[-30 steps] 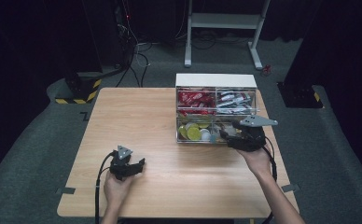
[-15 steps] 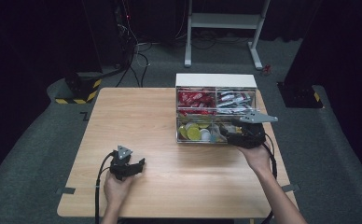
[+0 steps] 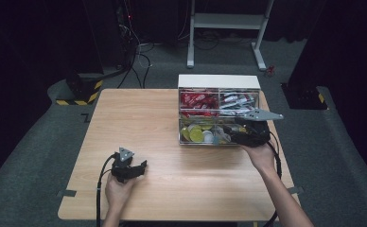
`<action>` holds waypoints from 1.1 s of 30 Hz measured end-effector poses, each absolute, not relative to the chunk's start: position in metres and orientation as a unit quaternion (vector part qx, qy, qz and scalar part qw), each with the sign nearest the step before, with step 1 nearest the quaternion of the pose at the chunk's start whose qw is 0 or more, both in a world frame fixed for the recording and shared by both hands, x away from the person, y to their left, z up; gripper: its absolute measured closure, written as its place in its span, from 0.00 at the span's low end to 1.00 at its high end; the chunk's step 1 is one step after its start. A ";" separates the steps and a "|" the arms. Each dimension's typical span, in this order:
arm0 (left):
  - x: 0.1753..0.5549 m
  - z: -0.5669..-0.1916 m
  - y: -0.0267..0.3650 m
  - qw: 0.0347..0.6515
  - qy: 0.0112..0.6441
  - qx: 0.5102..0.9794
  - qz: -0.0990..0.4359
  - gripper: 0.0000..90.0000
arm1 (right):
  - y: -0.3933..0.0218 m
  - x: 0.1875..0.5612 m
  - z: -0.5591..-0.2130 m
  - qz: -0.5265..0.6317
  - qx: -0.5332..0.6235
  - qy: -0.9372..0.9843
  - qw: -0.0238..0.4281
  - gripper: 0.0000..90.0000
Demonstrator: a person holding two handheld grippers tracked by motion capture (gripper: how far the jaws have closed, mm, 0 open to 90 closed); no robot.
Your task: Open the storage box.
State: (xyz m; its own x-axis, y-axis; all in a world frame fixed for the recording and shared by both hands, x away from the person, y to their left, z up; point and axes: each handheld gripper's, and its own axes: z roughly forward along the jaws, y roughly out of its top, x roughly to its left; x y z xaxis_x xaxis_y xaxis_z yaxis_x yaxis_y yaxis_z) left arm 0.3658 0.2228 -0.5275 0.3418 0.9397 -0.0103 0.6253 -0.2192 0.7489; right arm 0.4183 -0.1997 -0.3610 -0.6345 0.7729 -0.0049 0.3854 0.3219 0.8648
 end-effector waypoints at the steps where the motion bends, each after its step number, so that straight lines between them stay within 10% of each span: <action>1: 0.366 -0.528 0.223 0.339 0.525 0.745 0.232 0.33 | -0.200 0.419 -0.359 0.453 0.368 0.783 0.215 0.46; 33: 0.366 -0.528 0.222 0.337 0.521 0.748 0.236 0.32 | -0.199 0.430 -0.334 0.458 0.375 0.771 0.233 0.48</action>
State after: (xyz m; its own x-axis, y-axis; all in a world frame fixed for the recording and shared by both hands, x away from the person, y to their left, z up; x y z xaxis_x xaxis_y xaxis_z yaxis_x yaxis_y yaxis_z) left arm 0.3658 0.2222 -0.5276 0.3451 0.9386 0.0013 0.6210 -0.2294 0.7495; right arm 0.4296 -0.1986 -0.3341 -0.6098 0.7924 -0.0147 0.3660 0.2980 0.8816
